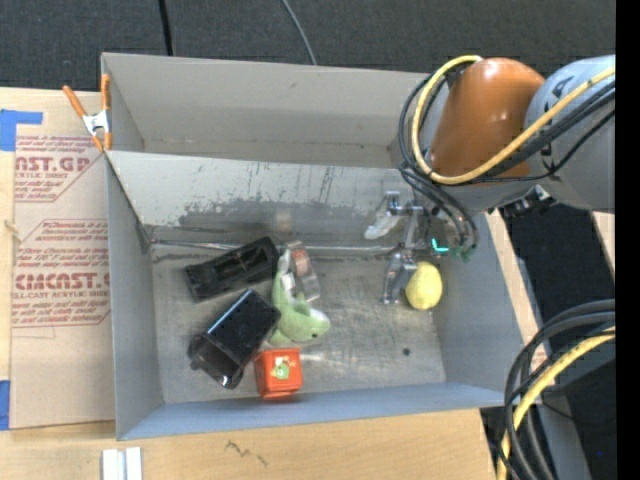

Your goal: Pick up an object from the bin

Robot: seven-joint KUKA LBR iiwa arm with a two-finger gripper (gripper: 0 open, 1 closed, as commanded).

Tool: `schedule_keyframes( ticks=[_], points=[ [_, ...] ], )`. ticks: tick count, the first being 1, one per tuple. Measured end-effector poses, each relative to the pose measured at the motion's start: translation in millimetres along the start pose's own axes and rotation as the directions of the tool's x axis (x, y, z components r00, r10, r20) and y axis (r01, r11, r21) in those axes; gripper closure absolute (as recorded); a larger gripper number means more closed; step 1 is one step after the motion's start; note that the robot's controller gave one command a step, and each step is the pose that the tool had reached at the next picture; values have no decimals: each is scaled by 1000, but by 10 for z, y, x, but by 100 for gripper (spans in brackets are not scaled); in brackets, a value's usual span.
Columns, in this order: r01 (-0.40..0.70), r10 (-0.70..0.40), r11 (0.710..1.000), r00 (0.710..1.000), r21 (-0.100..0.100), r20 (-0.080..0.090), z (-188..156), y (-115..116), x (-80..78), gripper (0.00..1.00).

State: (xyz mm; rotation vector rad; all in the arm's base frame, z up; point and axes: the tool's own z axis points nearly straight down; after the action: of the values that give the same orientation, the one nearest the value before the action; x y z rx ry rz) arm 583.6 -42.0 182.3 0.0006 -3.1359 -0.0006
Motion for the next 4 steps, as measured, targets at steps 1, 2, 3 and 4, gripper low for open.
schedule_keyframes(
  ticks=[1,2,3,4],
  points=[
    [1,-1,1000,1000,1,8,-44,0,-18,0],
    [60,-60,998,998,2,12,619,472,174,0],
    [195,-195,981,981,1,0,778,706,249,0],
    [112,-112,994,994,0,6,621,950,364,0]
  ],
)
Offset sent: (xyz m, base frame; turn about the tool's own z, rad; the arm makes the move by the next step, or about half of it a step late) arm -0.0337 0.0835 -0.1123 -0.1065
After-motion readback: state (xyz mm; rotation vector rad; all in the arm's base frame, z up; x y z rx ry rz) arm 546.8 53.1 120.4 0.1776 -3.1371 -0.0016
